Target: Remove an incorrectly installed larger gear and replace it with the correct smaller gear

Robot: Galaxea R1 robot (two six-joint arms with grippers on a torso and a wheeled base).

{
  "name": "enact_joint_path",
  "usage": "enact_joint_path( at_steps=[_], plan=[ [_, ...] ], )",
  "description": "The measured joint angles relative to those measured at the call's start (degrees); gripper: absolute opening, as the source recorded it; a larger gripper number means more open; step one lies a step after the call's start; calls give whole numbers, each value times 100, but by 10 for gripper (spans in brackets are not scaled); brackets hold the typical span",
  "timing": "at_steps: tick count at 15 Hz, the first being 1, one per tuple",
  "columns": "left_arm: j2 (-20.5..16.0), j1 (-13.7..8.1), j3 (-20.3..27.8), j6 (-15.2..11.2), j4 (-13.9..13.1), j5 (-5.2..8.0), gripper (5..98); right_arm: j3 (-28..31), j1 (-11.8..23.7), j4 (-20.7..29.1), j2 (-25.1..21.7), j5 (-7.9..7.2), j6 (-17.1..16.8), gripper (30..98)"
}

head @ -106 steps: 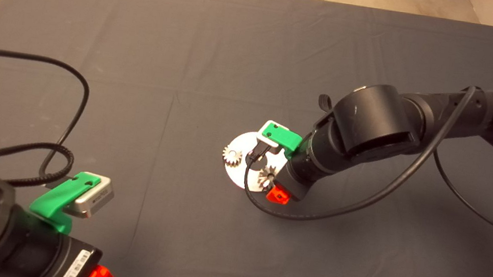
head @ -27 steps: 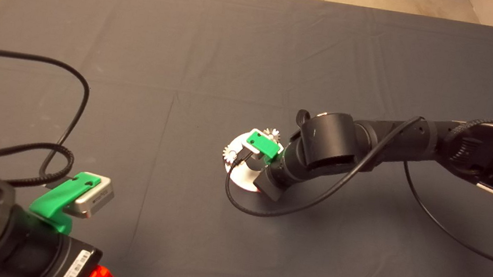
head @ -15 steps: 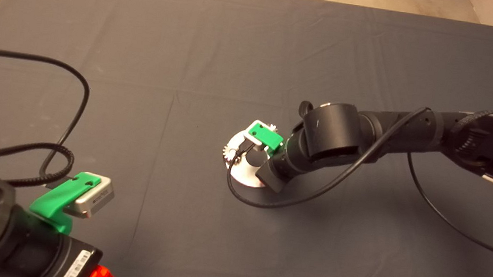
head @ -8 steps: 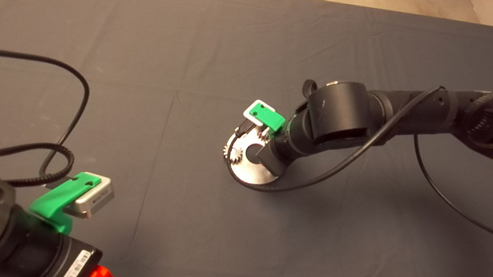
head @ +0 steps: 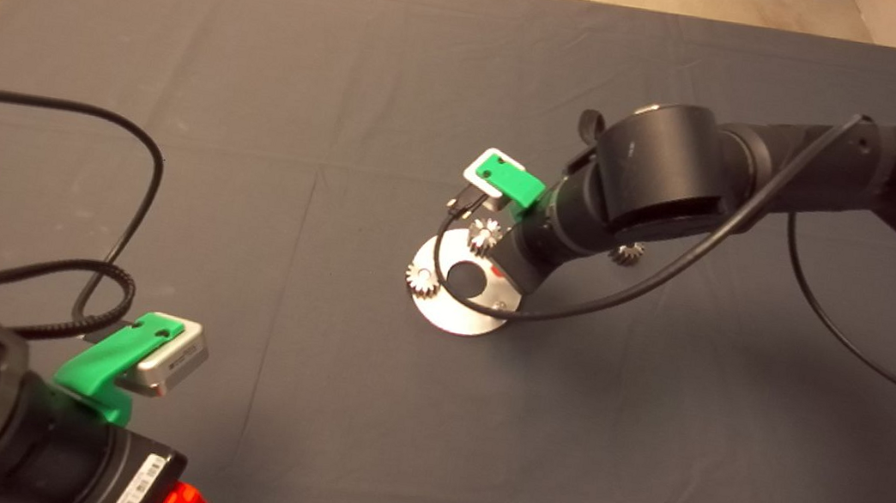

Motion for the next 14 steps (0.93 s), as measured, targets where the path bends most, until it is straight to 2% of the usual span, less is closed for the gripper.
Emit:
enact_joint_path(
  at_steps=[1, 5, 7, 11, 14],
  plan=[
    [0, 0, 0, -4, 0, 0, 909, 125, 2, 43, -155, -38, 17, 504],
    [-2, 0, 0, -4, 0, 0, 909, 637, 2, 172, -755, 35, 41, 503],
    [0, 0, 0, -4, 0, -2, 909, 785, -34, 205, -1087, 5, 66, 504],
    [0, 0, 0, -6, -2, 0, 909, 940, -518, 254, -1558, 8, 80, 504],
    [4, -1, 0, -9, -1, -1, 909, 966, -690, 274, -1773, -14, 80, 504]
  ],
)
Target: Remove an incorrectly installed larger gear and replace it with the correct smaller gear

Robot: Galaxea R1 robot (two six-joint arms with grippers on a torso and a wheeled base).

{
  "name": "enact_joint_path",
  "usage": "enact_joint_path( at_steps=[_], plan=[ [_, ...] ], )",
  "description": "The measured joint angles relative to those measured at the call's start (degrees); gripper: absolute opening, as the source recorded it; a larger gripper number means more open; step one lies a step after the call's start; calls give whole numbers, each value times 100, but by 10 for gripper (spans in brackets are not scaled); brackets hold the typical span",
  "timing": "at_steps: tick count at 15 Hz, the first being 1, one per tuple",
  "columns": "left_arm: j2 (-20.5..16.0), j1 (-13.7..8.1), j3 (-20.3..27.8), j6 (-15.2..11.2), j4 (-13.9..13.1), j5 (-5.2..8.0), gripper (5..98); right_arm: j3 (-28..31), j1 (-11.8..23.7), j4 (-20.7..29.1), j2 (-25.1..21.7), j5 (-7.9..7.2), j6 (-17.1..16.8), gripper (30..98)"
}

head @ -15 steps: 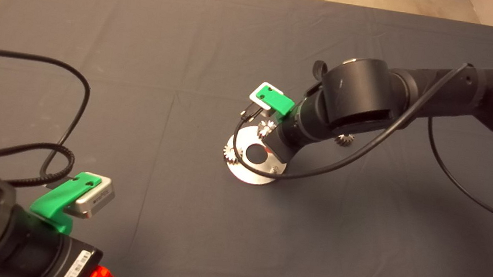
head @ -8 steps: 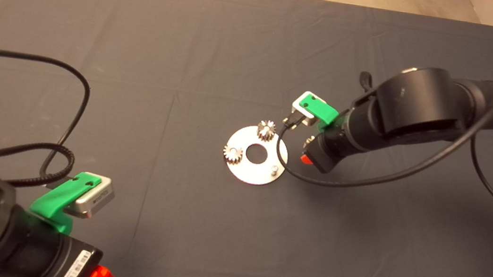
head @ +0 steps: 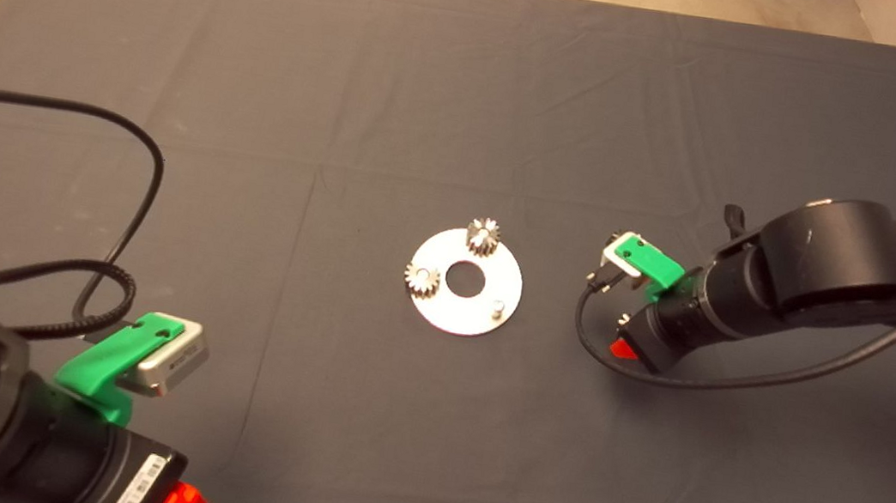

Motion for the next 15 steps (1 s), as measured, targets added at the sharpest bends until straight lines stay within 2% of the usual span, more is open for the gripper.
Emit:
enact_joint_path(
  at_steps=[7, 15],
  plan=[
    [13, 1, 0, 0, 1, 1, 909, 22, -314, 0, -90, 15, 0, 504],
    [13, 1, 0, 0, -1, -1, 909, -97, -374, -118, 119, 27, 0, 507]
  ],
)
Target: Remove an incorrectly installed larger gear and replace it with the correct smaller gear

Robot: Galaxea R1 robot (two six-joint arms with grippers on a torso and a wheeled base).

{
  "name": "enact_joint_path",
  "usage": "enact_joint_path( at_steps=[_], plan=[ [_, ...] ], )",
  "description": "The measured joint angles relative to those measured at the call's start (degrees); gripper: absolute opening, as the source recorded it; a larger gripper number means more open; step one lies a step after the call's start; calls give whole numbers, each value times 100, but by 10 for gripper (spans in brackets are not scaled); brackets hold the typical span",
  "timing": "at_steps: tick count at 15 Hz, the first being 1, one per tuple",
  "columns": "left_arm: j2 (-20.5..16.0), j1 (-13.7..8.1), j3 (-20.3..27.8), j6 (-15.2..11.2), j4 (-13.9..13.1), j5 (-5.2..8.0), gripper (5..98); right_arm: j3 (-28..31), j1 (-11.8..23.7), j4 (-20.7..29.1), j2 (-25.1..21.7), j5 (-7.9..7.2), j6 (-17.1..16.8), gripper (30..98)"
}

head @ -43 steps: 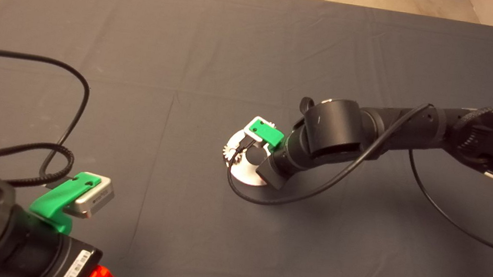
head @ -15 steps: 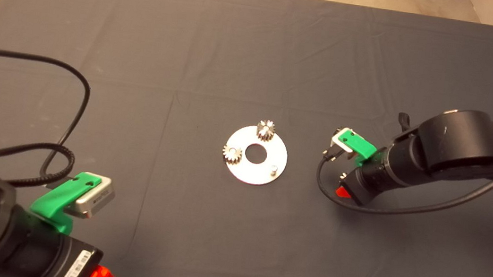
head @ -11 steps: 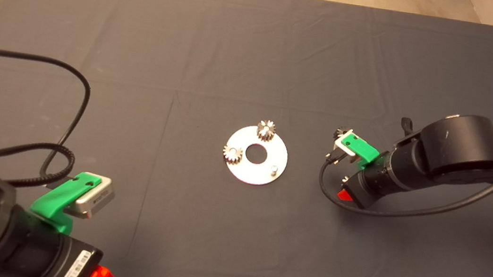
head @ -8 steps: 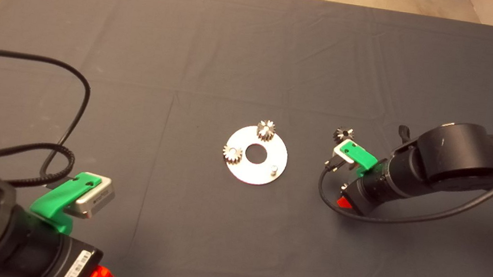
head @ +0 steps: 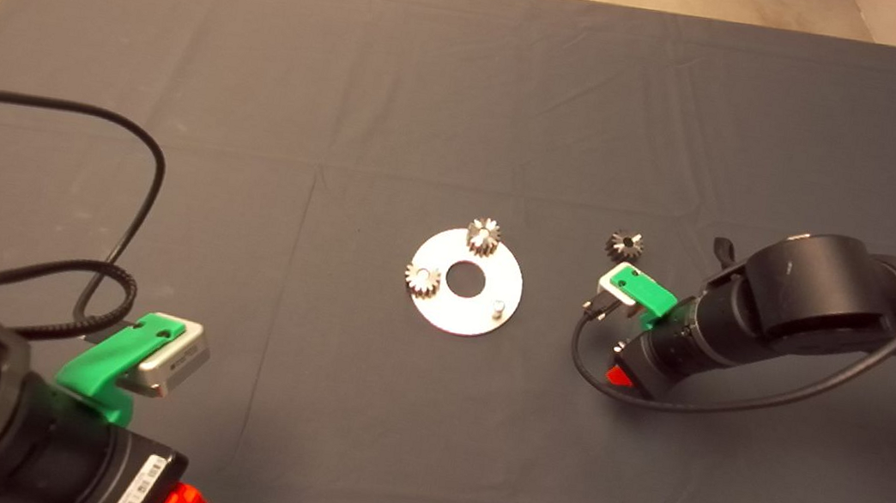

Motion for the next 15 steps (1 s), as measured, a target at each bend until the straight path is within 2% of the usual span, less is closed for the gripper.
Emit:
enact_joint_path(
  at_steps=[9, 11, 14, 15],
  plan=[
    [15, 0, 0, 0, 0, 1, 909, -62, 1, -84, 46, 4, 0, 530],
    [15, -2, 0, 0, 0, 2, 909, -62, 3, -93, 46, 3, 0, 567],
    [15, 0, 0, 0, 0, 2, 909, -62, 3, -94, 44, 4, 0, 574],
    [15, 0, 0, 0, 0, 2, 909, -62, 6, -95, 40, 4, 0, 606]
  ],
)
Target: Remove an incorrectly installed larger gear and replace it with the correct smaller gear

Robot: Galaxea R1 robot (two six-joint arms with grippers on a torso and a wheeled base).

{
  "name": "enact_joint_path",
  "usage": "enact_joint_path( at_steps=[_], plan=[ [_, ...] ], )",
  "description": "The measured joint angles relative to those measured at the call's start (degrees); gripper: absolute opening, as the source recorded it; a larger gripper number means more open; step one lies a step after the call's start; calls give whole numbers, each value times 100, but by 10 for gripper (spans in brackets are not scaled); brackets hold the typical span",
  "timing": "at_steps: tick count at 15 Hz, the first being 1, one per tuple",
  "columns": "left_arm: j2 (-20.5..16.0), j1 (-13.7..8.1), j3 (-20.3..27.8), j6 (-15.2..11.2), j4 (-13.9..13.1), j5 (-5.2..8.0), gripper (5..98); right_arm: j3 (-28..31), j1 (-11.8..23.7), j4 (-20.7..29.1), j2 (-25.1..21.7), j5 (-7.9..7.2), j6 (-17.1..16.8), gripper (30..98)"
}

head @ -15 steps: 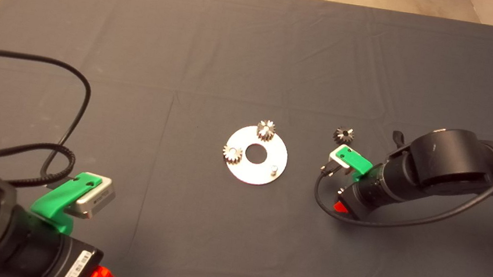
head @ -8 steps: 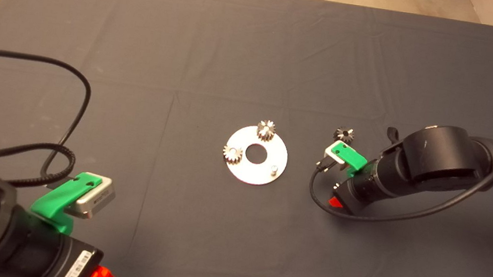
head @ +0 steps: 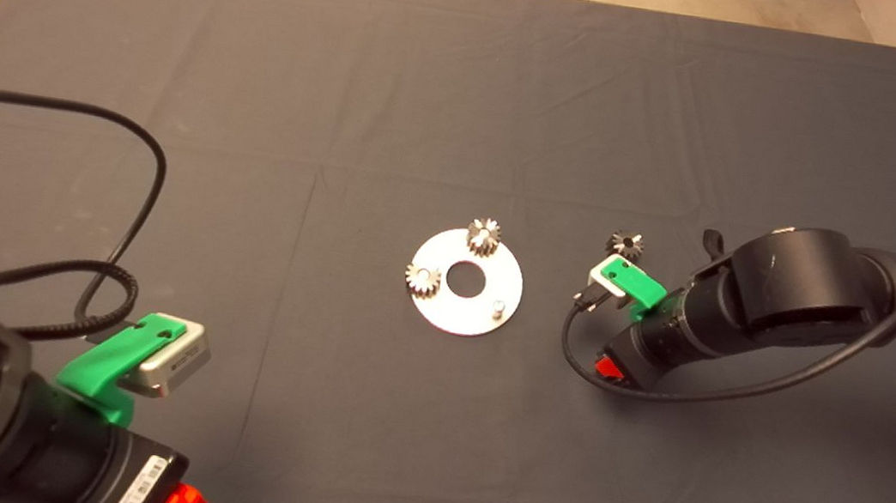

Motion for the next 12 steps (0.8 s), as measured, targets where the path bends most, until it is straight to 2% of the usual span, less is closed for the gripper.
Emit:
enact_joint_path(
  at_steps=[3, 4, 6, 8, 10, 12],
  plan=[
    [51, 0, 0, 0, 0, -5, 909, -17, 213, 4, -7, 8, 0, 632],
    [49, 0, 0, 4, 0, -16, 909, -105, 369, 4, 1, 9, 0, 666],
    [51, 0, 0, 5, 0, -55, 909, -365, 616, 2, 72, -7, 0, 674],
    [49, 0, 0, 5, 0, -106, 909, -653, 775, 13, 185, -2, 2, 712],
    [51, 0, 0, 5, 0, -108, 909, -904, 1082, 83, 308, 0, 52, 719],
    [49, 0, 0, 5, 0, -106, 909, -1203, 1419, 149, 407, 2, 93, 773]
  ],
)
